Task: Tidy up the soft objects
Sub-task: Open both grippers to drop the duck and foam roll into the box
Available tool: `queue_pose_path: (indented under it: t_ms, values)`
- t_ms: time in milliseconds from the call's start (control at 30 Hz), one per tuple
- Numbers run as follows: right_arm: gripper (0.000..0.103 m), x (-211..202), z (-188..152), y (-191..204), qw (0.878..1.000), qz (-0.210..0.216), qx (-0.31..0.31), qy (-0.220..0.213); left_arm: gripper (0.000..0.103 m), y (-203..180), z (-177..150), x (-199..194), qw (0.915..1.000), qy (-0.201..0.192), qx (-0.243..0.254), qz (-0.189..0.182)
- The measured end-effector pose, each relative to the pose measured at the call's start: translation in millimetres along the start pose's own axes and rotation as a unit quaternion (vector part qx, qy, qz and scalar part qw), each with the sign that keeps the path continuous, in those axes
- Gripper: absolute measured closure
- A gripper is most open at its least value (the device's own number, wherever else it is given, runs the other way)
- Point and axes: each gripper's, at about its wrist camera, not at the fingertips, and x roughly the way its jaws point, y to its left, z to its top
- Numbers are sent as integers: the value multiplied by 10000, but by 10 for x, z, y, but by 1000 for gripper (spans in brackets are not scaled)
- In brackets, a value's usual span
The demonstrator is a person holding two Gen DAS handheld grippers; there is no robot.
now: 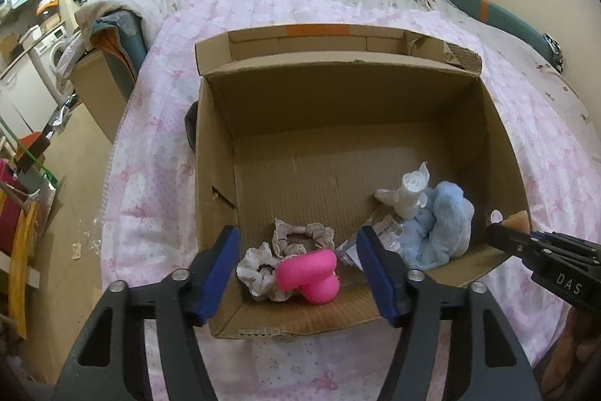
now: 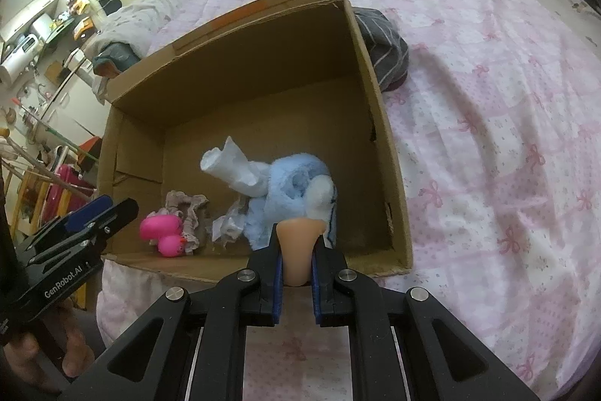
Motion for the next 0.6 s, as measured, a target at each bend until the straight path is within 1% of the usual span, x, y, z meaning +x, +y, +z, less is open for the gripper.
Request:
queue_pose_path:
  t_ms: [33, 133, 167, 233, 267, 300, 367, 433, 467, 500, 533, 600]
  values:
    - [90, -2, 2, 2, 10000, 14, 5, -6, 39, 0, 2, -5, 10000, -3, -11, -9]
    - [84, -22, 12, 14, 10000, 63, 20, -64, 38, 3, 7, -28, 10000, -26, -45, -45]
    - [80, -39, 16, 14, 9999, 82, 12, -100, 38, 1, 7, -35, 10000, -38, -46, -49]
    - [68, -80, 26, 39, 9997, 124, -26, -215, 38, -1, 13, -53, 9999, -80, -43, -44]
    - [47, -101, 30, 49, 9995, 110, -43, -282, 38, -2, 13, -65, 9999, -104, -48, -45]
    - [32, -132, 35, 54, 9992, 103, -44, -382, 38, 1, 17, -78, 9999, -132, -59, -51]
    - [31, -179, 52, 62, 9987, 129, -35, -494, 38, 1, 19, -95, 9998, -173, -73, -55]
    - [25, -195, 63, 62, 9985, 118, -39, -530, 38, -2, 24, -129, 9996, -264, -44, -49]
    - [16, -210, 66, 63, 9983, 86, -42, -580, 38, -6, 26, -146, 9995, -310, -20, -19]
    - [5, -223, 73, 62, 9980, 53, -51, -626, 38, -6, 33, -152, 9994, -331, -8, -18]
    - [0, -249, 77, 61, 9975, 13, -65, -706, 38, -4, 37, -157, 9994, -339, -7, -22]
    - [0, -306, 81, 66, 9959, 44, -91, -902, 38, -1, 43, -160, 9994, -334, -18, -28]
